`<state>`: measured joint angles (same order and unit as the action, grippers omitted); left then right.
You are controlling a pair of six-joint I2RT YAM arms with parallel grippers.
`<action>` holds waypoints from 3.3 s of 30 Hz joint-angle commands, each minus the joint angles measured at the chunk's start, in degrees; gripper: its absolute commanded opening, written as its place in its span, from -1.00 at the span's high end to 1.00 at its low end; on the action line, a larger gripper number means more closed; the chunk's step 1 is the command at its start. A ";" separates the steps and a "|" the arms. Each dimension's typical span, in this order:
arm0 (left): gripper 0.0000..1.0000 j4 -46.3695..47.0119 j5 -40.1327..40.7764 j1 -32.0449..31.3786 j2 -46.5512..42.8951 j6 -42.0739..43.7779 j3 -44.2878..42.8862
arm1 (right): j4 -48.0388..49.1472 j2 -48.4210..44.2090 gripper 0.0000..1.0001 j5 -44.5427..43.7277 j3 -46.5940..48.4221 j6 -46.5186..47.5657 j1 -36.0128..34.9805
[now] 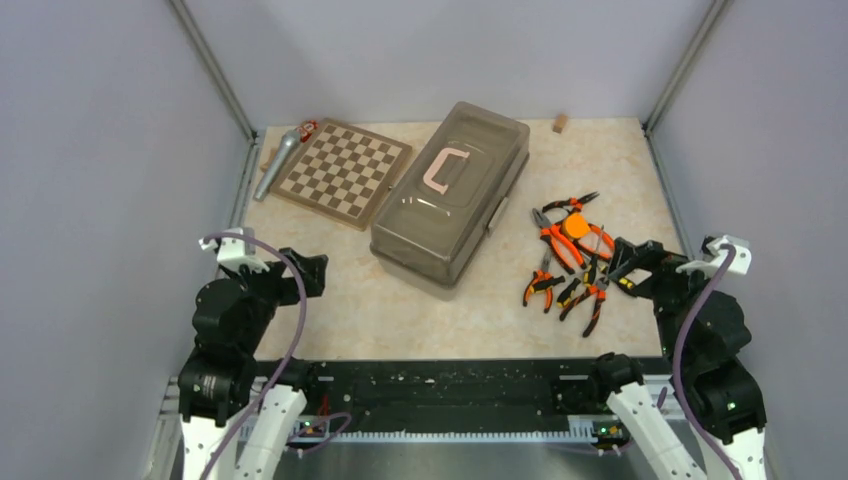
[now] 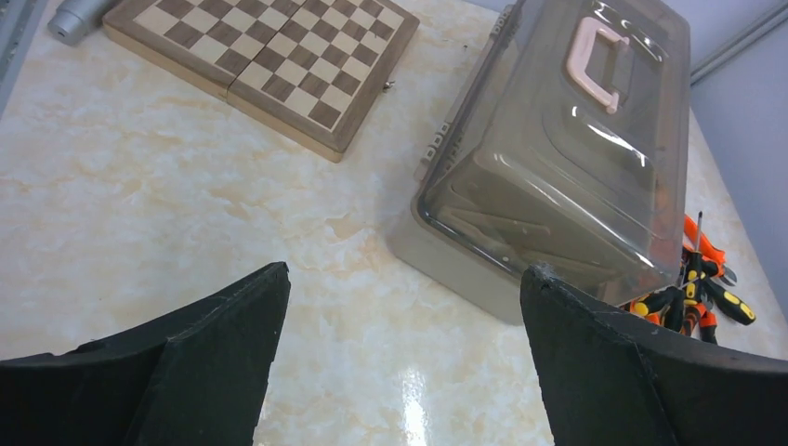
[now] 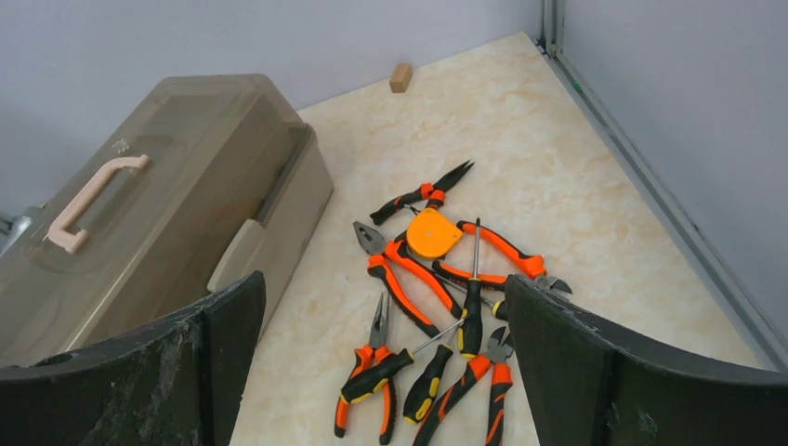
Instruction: Pack the tool kit
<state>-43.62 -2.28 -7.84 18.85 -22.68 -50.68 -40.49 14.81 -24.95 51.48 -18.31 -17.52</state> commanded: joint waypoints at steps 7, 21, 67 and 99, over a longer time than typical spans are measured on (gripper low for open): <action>-0.97 8.42 -2.78 -0.22 10.44 -2.73 -0.88 | 0.83 9.42 -0.98 11.03 1.40 -3.97 -0.45; -0.97 25.81 -20.62 -0.25 36.88 -9.49 -4.65 | 21.82 33.65 -0.98 34.87 -5.00 -13.10 0.33; -0.97 22.28 -15.83 -8.24 44.07 -13.23 -5.76 | 106.91 80.06 -0.78 68.64 -22.89 -47.74 13.67; -0.96 8.38 -6.98 -14.14 81.82 -4.31 -40.06 | 139.19 98.98 -0.59 72.80 -21.03 -59.10 13.76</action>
<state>-33.28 -10.59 -21.12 98.54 -27.73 -91.31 86.56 113.34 46.87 27.88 -79.05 -4.05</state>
